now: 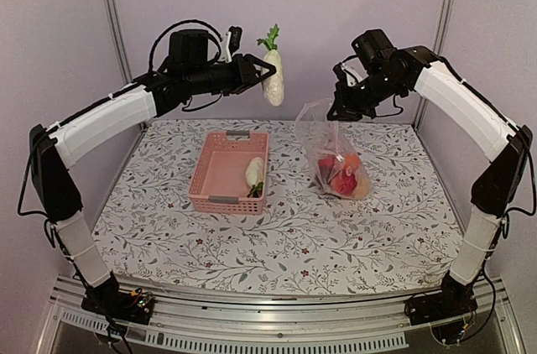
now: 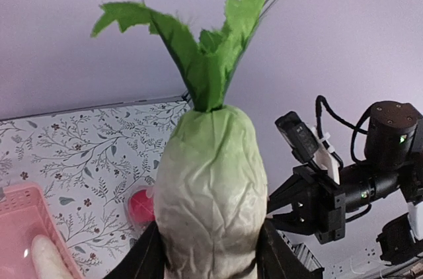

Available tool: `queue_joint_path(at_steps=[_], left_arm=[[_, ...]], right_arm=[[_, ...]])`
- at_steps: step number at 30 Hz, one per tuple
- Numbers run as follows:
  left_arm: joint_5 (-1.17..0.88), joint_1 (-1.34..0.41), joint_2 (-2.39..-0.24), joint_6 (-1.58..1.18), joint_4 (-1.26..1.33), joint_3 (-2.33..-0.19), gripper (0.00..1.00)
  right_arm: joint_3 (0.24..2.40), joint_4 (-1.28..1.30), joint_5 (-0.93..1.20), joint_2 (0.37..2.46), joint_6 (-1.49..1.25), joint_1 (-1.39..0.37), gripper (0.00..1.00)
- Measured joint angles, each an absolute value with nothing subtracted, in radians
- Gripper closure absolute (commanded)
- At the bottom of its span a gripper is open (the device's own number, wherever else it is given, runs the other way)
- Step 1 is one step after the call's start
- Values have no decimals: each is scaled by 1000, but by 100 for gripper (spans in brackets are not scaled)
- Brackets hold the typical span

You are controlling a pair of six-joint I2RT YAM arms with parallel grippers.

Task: Place the food in the zip-top bag and seal the zipper
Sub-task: Place the fake vegetable in the zipper food storage bag.

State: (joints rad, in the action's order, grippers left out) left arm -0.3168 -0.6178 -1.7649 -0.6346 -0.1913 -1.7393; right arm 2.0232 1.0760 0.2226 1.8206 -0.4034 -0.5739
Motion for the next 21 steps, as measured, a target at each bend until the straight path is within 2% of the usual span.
queue_joint_path(at_steps=[8, 15, 21], left_arm=[[-353, -722, -1805, -641, 45, -1723, 70], [-358, -802, -1886, -637, 112, -1723, 69], [-339, -822, -1907, -633, 136, -1694, 56]], right_arm=[[2041, 1077, 255, 1834, -417, -578, 100], [2061, 1081, 276, 1834, -432, -578, 100], [2062, 1081, 293, 1834, -442, -578, 100]])
